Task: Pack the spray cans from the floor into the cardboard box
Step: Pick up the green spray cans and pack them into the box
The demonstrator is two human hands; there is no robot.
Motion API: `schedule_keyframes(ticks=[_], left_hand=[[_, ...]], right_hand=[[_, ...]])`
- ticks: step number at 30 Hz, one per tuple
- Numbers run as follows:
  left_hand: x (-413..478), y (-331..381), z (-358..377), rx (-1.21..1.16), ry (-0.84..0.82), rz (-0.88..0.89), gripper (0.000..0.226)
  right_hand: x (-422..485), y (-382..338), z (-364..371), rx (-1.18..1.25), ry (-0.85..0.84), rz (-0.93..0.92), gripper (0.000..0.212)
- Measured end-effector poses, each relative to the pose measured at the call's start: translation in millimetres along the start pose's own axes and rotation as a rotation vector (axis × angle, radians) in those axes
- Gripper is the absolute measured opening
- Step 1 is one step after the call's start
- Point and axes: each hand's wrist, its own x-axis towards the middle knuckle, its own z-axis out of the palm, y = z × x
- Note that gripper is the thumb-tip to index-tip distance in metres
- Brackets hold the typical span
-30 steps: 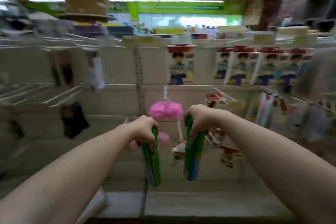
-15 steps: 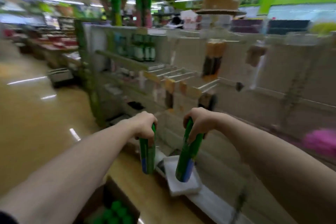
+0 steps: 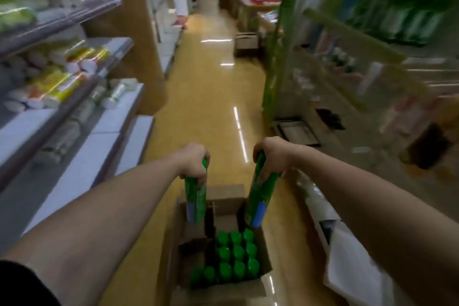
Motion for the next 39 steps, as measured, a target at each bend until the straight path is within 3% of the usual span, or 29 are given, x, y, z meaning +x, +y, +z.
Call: schedule_keyframes(ticks=[6, 12, 19, 26, 34, 39], left_hand=[[27.3, -47.5, 19.6, -0.059, -0.031, -0.183, 0.054], [52.0, -102.6, 74.2, -0.14, -0.078, -0.273, 0.048], [110.3, -169.1, 177.9, -0.203, -0.205, -0.242, 0.065], [159.8, -205.6, 306.3, -0.244, -0.241, -0.167, 0.041], [197.6, -224.5, 444.6, -0.253, -0.313, -0.073, 0.04], [212.1, -233.8, 503.4, -0.276, -0.307, -0.106, 0.042]], right_hand=[[109.1, -27.5, 20.6, -0.189, -0.127, -0.223, 0.053], [178.4, -56.2, 78.9, -0.28, -0.183, -0.353, 0.051], [250.1, -59.1, 192.1, -0.114, -0.26, -0.266, 0.049], [293.3, -38.7, 335.5, -0.014, -0.256, -0.123, 0.056], [340.2, -8.9, 461.6, -0.016, -0.307, -0.058, 0.052], [366.3, 5.1, 514.3, -0.054, -0.331, -0.037, 0.047]])
